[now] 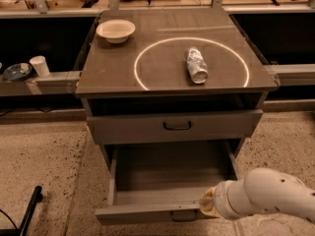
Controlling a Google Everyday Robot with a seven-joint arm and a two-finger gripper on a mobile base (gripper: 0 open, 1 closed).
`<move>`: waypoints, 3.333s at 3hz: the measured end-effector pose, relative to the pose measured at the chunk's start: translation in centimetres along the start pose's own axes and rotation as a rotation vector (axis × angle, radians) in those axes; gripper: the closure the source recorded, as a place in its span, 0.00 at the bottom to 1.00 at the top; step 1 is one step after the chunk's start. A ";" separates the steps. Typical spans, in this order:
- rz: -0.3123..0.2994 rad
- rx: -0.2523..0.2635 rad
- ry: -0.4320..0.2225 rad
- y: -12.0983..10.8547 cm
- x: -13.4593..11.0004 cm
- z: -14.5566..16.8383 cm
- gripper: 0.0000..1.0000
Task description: Close middle drawer
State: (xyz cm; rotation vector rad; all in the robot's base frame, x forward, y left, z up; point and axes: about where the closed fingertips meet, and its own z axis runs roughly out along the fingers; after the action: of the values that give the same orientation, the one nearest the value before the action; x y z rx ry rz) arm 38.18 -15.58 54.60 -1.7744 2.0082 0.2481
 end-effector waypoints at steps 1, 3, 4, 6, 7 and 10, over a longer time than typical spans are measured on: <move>-0.042 0.007 0.063 1.4 2.8 3.3 1.00; -0.084 -0.005 0.037 2.4 6.8 8.9 1.00; -0.081 -0.003 0.009 2.4 8.7 9.8 1.00; -0.047 0.045 -0.077 1.8 10.3 10.8 0.54; -0.041 0.055 -0.137 1.0 9.6 11.8 0.31; -0.004 0.073 -0.191 0.7 9.7 12.9 0.00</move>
Offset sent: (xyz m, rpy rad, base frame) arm -0.0104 -0.0244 -0.1336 -0.0961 -0.0533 0.0952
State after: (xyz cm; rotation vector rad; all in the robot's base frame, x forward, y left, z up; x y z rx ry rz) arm 39.43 -18.78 38.83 -1.6439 1.8559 0.3253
